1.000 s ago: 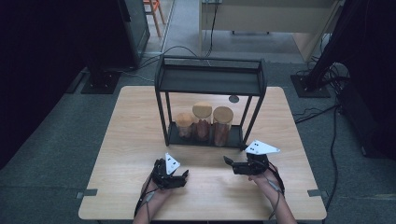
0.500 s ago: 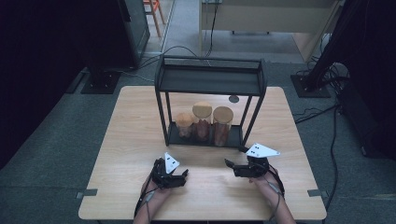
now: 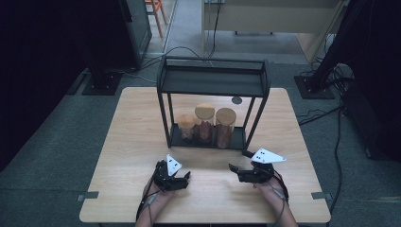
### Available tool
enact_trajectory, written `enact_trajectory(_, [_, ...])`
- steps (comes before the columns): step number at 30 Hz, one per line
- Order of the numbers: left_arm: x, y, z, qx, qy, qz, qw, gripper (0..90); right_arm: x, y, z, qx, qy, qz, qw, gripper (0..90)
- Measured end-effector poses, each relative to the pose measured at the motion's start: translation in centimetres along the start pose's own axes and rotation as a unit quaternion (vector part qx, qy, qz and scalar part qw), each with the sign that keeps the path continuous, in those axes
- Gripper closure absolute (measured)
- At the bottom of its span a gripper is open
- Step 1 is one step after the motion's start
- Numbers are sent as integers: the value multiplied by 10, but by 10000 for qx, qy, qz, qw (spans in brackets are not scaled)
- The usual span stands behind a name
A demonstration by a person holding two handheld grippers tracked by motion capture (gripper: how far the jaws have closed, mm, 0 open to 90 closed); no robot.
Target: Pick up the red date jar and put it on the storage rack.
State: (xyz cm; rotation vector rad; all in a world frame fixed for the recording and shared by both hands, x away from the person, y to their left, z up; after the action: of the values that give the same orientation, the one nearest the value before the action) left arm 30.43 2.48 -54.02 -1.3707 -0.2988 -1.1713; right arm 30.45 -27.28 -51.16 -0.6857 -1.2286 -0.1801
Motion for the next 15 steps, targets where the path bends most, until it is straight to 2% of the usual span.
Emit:
enact_trajectory(6, [0,0,0,13,23,-14,10000,214,-5,3,-1,-52,-124,107,9999,219])
enact_trajectory(8, [0,0,0,10,22,-15,10000,214,-7,4,-1,-28,-83,141,9999,220])
enact_trajectory(15, [0,0,-1,19,40,-31,10000,214,-12,7,-2,-72,-161,199,9996,219])
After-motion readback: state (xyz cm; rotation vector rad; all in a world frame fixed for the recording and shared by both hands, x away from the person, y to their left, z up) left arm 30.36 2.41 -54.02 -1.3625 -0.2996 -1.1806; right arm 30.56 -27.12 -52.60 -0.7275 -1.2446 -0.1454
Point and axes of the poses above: each handheld gripper's, and its own axes: y roughly forward along the jaws, x roughly out of its top, z roughly to its left, the point moved 3 cm from there along y, roughly forward along the jaws, and after that the axes turned 13 degrees about x, right-handed, at the moved point
